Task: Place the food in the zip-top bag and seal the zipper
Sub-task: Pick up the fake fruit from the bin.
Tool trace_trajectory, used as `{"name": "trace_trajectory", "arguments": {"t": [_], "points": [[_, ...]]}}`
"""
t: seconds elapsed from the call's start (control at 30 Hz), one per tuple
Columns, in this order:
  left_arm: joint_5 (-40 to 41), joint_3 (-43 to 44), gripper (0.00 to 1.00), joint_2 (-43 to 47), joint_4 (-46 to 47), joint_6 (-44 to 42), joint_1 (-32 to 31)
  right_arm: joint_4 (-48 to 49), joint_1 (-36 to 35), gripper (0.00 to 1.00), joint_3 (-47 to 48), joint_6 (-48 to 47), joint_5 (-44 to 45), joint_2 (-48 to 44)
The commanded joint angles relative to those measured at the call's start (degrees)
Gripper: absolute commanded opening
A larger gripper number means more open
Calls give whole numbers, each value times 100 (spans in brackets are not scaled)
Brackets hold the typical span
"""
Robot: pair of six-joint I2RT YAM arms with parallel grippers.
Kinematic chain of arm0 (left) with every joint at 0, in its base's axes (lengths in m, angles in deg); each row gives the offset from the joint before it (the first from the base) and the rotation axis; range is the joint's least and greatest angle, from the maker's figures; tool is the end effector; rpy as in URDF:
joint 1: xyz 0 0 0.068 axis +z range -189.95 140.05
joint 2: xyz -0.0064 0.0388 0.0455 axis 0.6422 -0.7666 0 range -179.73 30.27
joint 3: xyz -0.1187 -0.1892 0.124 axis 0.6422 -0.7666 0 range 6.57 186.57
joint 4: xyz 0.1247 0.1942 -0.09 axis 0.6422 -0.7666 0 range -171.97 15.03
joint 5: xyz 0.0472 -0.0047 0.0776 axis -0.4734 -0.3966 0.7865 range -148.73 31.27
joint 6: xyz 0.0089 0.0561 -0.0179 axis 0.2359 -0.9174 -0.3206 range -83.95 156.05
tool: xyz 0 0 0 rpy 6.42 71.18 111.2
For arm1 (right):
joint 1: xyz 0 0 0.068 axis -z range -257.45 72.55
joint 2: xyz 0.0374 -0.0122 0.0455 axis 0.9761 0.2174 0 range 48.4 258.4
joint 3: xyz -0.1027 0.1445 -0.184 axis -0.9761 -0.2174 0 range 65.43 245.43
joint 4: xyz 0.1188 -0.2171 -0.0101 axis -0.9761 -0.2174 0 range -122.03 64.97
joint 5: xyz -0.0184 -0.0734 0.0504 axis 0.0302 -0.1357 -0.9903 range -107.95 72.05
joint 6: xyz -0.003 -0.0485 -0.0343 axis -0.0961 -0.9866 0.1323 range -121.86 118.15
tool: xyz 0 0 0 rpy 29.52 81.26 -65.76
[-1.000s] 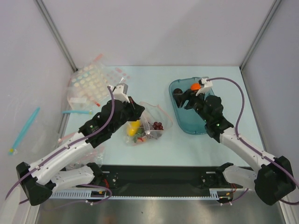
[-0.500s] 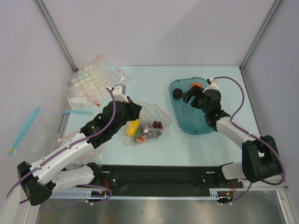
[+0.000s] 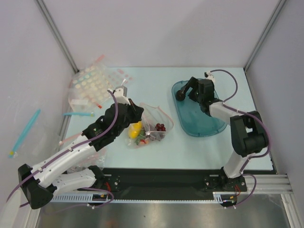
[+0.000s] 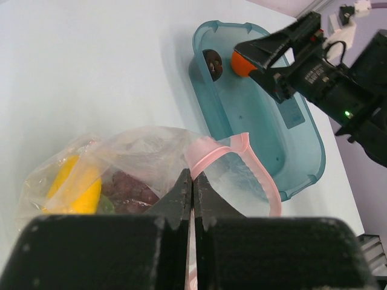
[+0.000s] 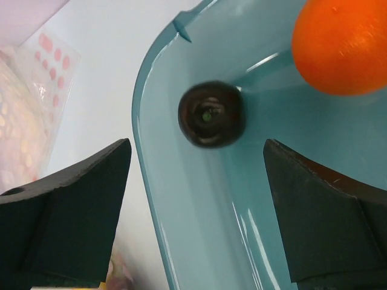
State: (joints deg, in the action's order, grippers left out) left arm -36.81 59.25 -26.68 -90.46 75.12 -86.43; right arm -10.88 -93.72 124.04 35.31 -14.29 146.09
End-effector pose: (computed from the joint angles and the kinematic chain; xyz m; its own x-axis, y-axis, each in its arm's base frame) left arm 0.1685 -0.1539 0.3238 -0.4522 -0.3730 -0.8102 0.1877 0.8482 -0.4953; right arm 0.3618 0.1026 0.2092 -0.4579 0.4943 -0.7389 0.0660 0.8478 0.5263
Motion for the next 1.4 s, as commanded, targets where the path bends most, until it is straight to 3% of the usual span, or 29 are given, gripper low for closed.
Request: {"name": "trace_trajectory", "arguments": {"t": [0.0, 0.33, 0.47, 0.5, 0.6, 0.7, 1.03, 1.2, 1.3, 1.37], "points": [[112, 14, 0, 105, 177, 118, 16, -158, 28, 95, 572, 273, -137, 591], [77, -21, 0, 158, 213, 110, 16, 26, 36, 91, 1099, 686, -146, 1673], [59, -22, 0, 167, 230, 101, 16, -9, 80, 76, 1293, 836, -866, 1911], [59, -22, 0, 167, 239, 92, 16, 95, 80, 64, 1267, 853, -945, 1894], [50, -13, 0, 158, 248, 40, 16, 140, 124, 44, 1136, 836, -1148, 1658], [120, 14, 0, 140, 221, 22, 16, 271, 186, 39, 758, 836, -1280, 1115], [103, -13, 0, 96, 265, -22, 16, 307, 212, 38, -604, 678, -1709, -1652], [94, 31, 0, -62, 265, -57, 16, 692, -244, 37, -877, -417, -2536, -2841], [138, 49, 0, -80, 239, -75, 16, 773, -892, 33, -939, -1470, -2634, -3387], [208, 49, 0, -71, 222, -75, 16, 712, -1254, 37, -930, -1939, -2625, -3589]]}}
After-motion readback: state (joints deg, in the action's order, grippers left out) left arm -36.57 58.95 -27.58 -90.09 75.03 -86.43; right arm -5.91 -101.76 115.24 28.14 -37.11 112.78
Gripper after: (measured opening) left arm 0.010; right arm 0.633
